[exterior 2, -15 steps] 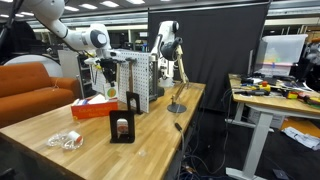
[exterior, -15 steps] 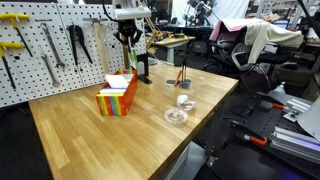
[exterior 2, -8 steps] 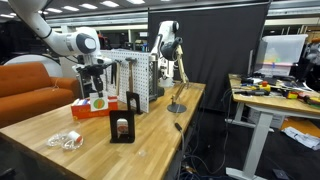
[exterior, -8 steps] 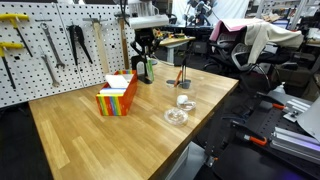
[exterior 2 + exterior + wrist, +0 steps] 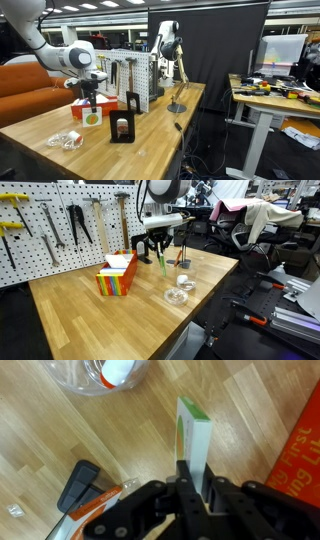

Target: Take a book from the box and make it stand on the table

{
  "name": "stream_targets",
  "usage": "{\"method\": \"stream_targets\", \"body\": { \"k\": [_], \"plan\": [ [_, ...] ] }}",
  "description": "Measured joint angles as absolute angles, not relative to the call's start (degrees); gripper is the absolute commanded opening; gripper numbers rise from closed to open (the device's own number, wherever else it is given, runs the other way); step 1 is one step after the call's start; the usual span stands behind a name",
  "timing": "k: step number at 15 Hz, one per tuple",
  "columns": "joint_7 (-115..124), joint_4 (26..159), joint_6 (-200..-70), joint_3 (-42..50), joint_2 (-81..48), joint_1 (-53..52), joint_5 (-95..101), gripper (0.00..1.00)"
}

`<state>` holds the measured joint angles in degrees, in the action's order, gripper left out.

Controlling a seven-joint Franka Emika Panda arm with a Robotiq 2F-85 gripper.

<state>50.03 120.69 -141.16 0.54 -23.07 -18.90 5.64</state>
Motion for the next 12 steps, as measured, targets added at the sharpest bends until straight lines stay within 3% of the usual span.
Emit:
{"method": "stream_targets", "body": {
  "k": [7, 8, 9, 10, 12],
  "plan": [
    [48.37, 119.89, -142.37, -0.16, -25.43, -18.14, 3.48, 0.04],
    [48.03, 119.69, -142.4, -0.33, -25.68, -18.07, 3.02, 0.09],
    [47.65, 119.49, -142.4, -0.49, -25.92, -18.02, 2.57, 0.39],
    [47.34, 119.33, -142.4, -0.62, -26.1, -17.97, 2.24, 0.4],
    [46.63, 119.21, -142.4, -0.8, -26.16, -17.89, 1.51, 0.53]
  ]
}}
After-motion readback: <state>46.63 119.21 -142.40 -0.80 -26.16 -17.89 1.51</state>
